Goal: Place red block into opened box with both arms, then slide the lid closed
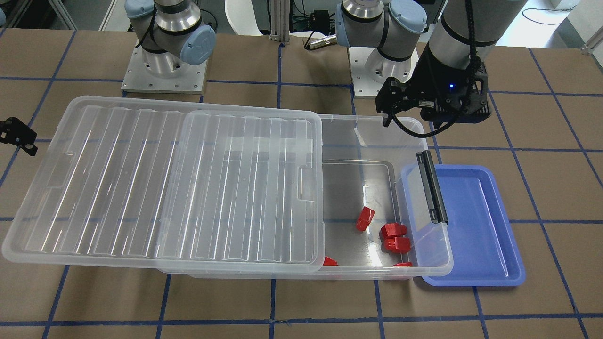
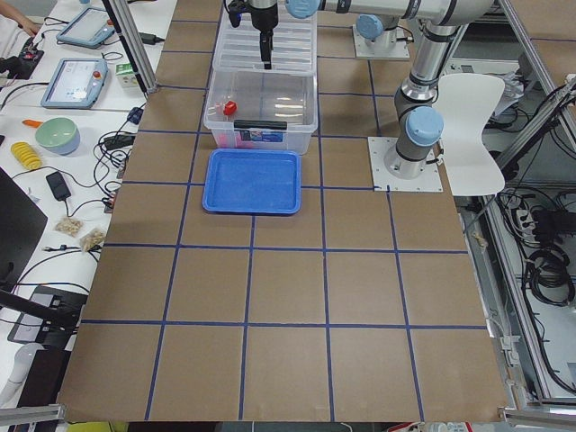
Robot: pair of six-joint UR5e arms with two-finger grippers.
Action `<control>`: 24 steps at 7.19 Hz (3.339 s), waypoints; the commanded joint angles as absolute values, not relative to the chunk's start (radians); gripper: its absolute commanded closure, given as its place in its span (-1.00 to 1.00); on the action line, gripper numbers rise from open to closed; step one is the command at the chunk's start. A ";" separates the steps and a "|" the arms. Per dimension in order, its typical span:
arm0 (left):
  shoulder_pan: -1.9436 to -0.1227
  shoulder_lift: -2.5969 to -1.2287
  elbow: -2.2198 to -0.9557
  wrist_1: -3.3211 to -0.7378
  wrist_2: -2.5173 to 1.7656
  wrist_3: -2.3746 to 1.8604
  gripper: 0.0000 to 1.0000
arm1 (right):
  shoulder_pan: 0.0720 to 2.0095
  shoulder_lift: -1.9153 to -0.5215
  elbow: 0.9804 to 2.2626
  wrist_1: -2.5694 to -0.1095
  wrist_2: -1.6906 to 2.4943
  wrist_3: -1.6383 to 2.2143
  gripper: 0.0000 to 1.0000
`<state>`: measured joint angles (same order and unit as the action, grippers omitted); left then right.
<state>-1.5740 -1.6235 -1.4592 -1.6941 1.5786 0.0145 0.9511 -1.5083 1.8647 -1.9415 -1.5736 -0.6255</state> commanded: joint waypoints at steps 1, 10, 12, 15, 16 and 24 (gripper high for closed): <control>-1.571 -1.594 -1.494 -1.716 1.582 0.023 -1.00 | 0.983 -1.509 1.871 -1.947 -1.520 -0.534 -1.00; -1.542 -1.574 -1.531 -1.713 1.582 0.038 -1.00 | 1.391 -1.509 1.871 -2.016 -1.520 -0.177 -1.00; -1.539 -1.577 -1.532 -1.713 1.578 0.040 -1.00 | 1.420 -1.509 1.870 -2.016 -1.520 -0.144 -1.00; -1.535 -1.575 -1.532 -1.715 1.582 0.040 -1.00 | 1.465 -1.499 1.868 -2.039 -1.522 -0.115 -1.00; -1.536 -1.577 -1.532 -1.713 1.582 0.040 -1.00 | 1.465 -1.496 1.865 -2.048 -1.525 -0.127 -1.00; -1.536 -1.583 -1.532 -1.709 1.577 0.038 -1.00 | 1.515 -1.592 1.489 -1.499 -1.568 -0.112 -1.00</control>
